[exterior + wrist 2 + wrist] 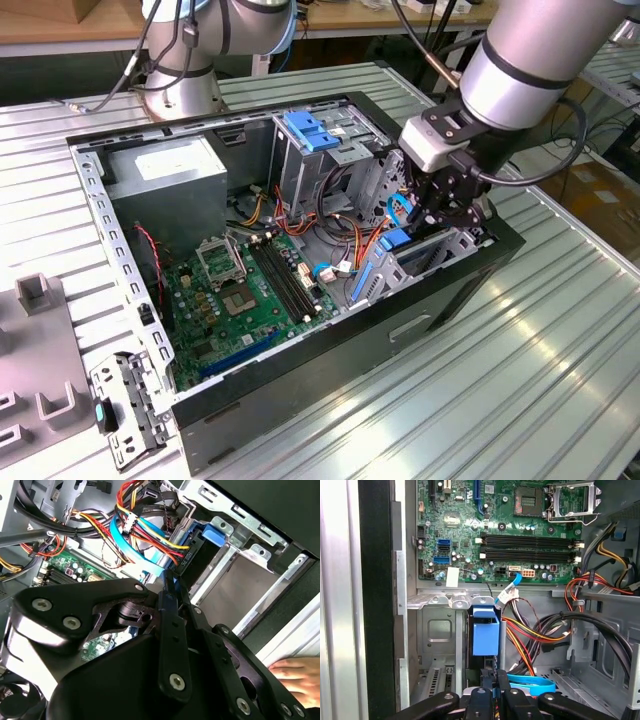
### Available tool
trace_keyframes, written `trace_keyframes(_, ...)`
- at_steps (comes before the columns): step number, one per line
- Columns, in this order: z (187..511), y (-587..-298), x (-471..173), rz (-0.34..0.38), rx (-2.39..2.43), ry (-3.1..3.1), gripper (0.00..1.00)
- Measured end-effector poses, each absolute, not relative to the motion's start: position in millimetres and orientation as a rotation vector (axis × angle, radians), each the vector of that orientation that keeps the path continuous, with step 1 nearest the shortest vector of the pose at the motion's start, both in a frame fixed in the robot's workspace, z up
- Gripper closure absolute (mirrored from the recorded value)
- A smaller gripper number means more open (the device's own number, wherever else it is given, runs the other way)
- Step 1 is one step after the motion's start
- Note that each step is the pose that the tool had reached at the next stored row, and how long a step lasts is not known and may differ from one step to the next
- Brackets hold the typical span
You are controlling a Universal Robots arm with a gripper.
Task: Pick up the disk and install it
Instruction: 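Insert the second disk wire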
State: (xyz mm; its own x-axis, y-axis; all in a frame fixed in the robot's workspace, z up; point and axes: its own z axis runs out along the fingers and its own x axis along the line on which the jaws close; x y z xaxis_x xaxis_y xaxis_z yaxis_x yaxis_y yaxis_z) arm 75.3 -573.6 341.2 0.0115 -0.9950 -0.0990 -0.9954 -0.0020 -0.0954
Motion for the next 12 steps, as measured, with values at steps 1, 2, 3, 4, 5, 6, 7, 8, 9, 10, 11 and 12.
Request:
trace_keyframes(1,341.0,-573.6,75.3,0.005,-2.131,2.117,0.84)
trace_keyframes(2,340.9,-573.7,75.3,0.005,-2.131,2.117,0.84)
trace_keyframes(3,340.9,-573.7,75.3,0.005,-2.131,2.117,0.84)
trace_keyframes(4,340.9,-573.7,75.3,0.005,-2.131,2.116,0.84)
trace_keyframes(5,340.9,-573.8,75.3,0.005,-2.131,2.116,0.84)
trace_keyframes(6,340.9,-573.9,75.3,0.005,-2.131,2.116,0.84)
trace_keyframes(7,340.7,-573.9,75.3,0.005,-2.131,2.116,0.84)
trace_keyframes(8,340.6,-574.0,75.3,0.006,-2.130,2.116,0.83)
trace_keyframes(9,340.6,-574.0,75.3,0.005,-2.131,2.116,0.83)
trace_keyframes(10,341.2,-574.0,75.3,0.005,-2.131,2.116,0.83)
trace_keyframes(11,343.0,-574.0,75.3,0.005,-2.131,2.116,0.76)
trace_keyframes(12,346.4,-574.0,75.3,0.005,-2.131,2.116,0.76)
